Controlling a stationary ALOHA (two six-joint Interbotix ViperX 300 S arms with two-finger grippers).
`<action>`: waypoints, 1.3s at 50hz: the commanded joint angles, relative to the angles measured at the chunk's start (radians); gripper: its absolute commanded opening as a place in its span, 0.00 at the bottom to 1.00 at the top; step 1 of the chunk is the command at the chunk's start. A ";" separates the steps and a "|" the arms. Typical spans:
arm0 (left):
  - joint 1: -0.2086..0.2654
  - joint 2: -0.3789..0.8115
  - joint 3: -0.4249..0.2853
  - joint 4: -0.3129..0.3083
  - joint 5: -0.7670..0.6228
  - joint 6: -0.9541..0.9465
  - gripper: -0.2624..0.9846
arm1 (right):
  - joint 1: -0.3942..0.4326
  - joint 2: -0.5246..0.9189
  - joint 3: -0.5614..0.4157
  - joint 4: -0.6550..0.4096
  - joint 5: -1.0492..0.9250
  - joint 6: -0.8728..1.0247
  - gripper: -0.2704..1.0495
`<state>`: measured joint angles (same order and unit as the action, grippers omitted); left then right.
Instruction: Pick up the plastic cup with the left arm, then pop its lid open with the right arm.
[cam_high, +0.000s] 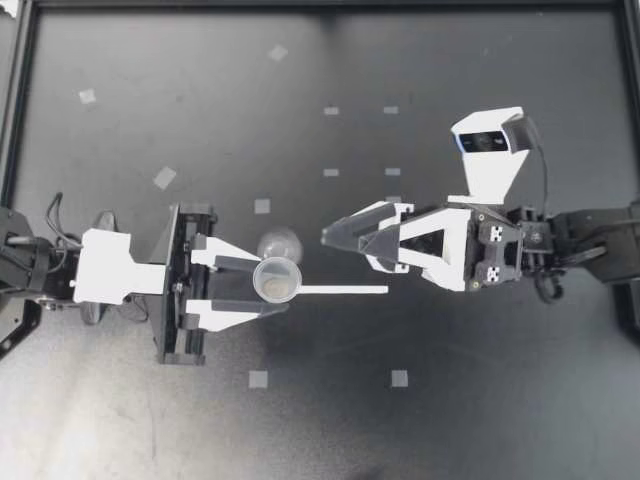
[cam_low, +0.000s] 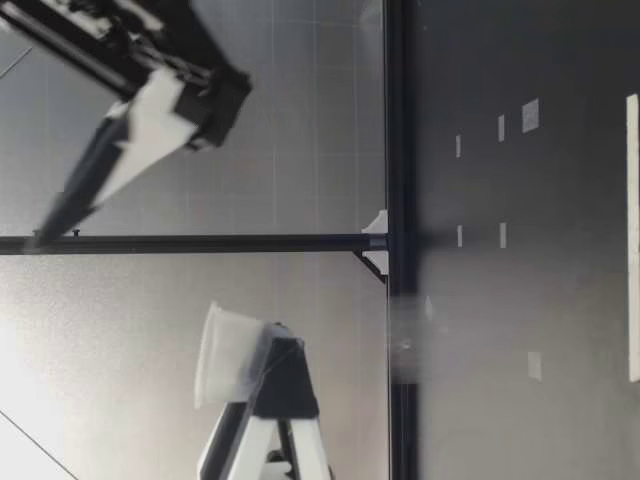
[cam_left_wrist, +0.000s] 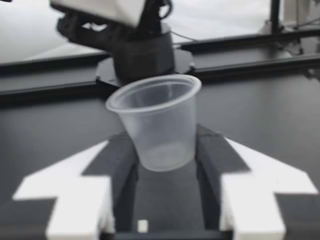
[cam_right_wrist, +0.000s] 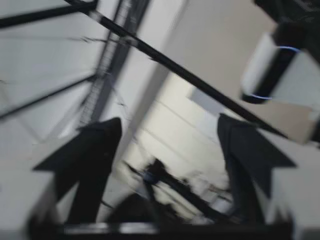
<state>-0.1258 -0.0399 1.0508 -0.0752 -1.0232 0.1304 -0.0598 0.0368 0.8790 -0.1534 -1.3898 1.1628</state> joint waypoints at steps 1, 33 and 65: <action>-0.005 -0.009 -0.006 0.000 -0.006 -0.018 0.42 | -0.038 -0.044 0.017 -0.071 0.032 -0.114 0.78; 0.029 -0.267 -0.011 -0.021 0.402 -0.054 0.42 | 0.005 -0.308 0.123 -0.153 0.710 -1.052 0.78; 0.032 -0.290 0.026 -0.026 0.383 -0.055 0.42 | 0.025 -0.298 0.117 -0.149 0.678 -1.043 0.78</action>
<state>-0.0966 -0.3237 1.0861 -0.0997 -0.6289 0.0736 -0.0399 -0.2408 1.0048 -0.3053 -0.7010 0.1181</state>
